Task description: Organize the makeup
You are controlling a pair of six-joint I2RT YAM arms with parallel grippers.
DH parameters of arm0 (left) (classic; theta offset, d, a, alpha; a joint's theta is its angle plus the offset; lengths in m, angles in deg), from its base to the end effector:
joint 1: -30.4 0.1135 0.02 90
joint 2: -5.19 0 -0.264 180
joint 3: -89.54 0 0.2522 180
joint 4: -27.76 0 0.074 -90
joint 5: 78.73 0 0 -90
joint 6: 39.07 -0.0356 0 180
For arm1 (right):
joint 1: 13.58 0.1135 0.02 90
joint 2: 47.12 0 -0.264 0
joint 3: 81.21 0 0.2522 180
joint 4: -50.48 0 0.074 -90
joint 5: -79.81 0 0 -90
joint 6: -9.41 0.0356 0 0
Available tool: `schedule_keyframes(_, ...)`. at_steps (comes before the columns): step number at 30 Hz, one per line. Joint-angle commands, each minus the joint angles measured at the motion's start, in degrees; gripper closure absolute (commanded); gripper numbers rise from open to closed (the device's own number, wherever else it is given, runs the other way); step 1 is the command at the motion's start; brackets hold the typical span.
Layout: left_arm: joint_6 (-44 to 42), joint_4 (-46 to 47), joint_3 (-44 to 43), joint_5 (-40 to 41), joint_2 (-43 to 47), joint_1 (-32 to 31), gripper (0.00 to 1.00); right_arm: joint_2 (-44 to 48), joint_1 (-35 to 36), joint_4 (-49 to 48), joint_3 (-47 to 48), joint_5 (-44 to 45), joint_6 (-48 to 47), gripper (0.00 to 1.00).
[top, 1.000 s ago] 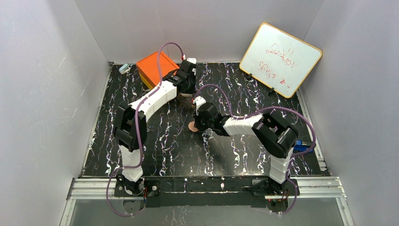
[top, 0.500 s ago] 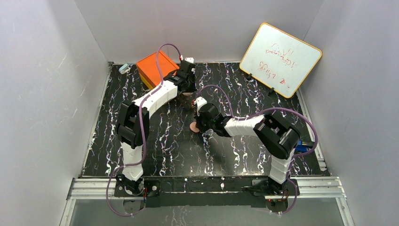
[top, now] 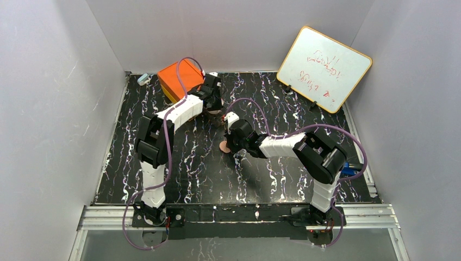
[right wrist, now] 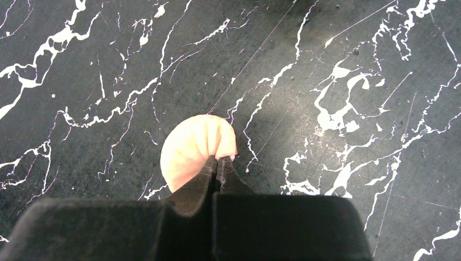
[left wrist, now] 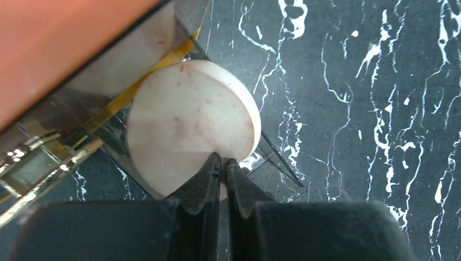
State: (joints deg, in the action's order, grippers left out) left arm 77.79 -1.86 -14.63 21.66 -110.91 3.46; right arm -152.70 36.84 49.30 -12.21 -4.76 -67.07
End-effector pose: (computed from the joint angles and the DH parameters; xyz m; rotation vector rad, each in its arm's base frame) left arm 0.4170 -0.2047 0.2261 -0.0923 2.2957 -0.2812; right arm 0.2464 0.2928 0.1541 -0.6552 2.1366 0.5207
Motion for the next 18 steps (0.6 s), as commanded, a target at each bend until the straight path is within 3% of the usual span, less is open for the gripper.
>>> schedule_keyframes(1,3.4,0.7,2.2,-0.3,0.3,0.9,1.0,1.7,-0.4,2.4,-1.4,1.5,-0.9,0.99)
schedule_keyframes(13,6.3,0.1,3.8,0.3,0.3,1.4,1.0,4.1,-0.5,3.5,-0.6,3.2,-1.8,0.99)
schedule_keyframes(16,6.3,-0.3,3.4,0.4,0.1,1.5,0.86,6.4,-0.5,4.6,0.6,4.1,-2.8,0.99)
schedule_keyframes(18,6.3,-0.3,3.3,0.5,0.5,1.5,0.69,8.0,-0.6,4.7,1.5,4.8,-4.0,0.99)
